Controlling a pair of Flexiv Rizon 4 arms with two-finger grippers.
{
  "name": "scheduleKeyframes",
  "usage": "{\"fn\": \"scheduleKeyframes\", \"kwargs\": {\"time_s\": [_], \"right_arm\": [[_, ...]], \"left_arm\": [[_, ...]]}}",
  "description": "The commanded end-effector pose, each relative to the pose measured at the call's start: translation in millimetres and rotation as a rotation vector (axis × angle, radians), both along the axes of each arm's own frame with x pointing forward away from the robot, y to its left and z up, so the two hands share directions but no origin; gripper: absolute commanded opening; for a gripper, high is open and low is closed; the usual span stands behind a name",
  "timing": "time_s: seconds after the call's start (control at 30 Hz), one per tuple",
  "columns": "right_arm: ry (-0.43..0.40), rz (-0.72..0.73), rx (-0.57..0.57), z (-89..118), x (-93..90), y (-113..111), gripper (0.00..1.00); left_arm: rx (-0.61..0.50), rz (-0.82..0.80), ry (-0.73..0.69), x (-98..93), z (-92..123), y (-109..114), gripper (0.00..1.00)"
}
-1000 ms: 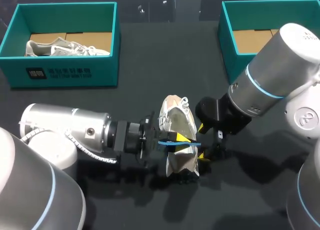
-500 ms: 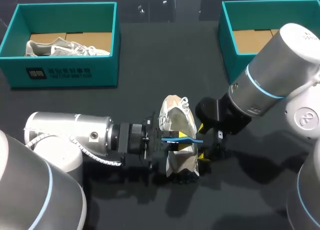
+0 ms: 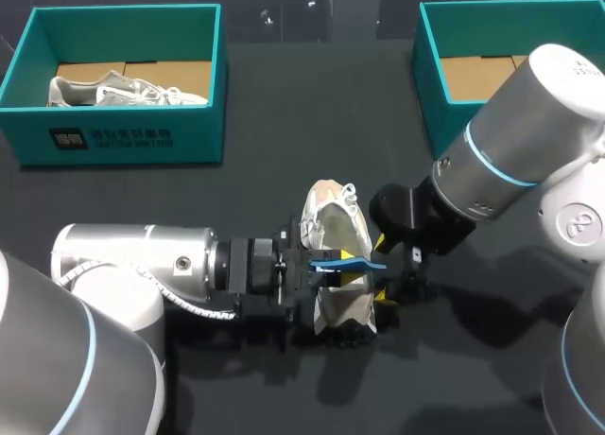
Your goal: Take the shoe out of the shoebox, open the shoe tongue, remove and reinsert the insole, then place the shoe into the shoebox
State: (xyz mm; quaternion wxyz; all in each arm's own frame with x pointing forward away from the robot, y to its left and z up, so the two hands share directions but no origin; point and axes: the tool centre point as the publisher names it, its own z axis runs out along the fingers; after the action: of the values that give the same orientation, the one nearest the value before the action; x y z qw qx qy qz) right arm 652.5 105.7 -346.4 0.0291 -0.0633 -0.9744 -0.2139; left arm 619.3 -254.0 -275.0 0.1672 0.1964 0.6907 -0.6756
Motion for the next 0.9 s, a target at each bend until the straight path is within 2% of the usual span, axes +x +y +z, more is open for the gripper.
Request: {"fn": "scheduleKeyframes", "kwargs": {"time_s": [0.03,0.47,0.9], "right_arm": [[-0.002,-0.001,-0.001,-1,-1.1,1,1.0],[-0.002,-0.001,-0.001,-1,-1.1,1,1.0],[-0.002,-0.001,-0.001,-1,-1.1,1,1.0]], "left_arm": [[0.003,0.016,0.006,3.1,-3,-4,0.0],[-0.007,0.053,0.011,3.4,3,0,0.0],[0.022,0.115,0.03,16.0,-12,6,0.0]]}}
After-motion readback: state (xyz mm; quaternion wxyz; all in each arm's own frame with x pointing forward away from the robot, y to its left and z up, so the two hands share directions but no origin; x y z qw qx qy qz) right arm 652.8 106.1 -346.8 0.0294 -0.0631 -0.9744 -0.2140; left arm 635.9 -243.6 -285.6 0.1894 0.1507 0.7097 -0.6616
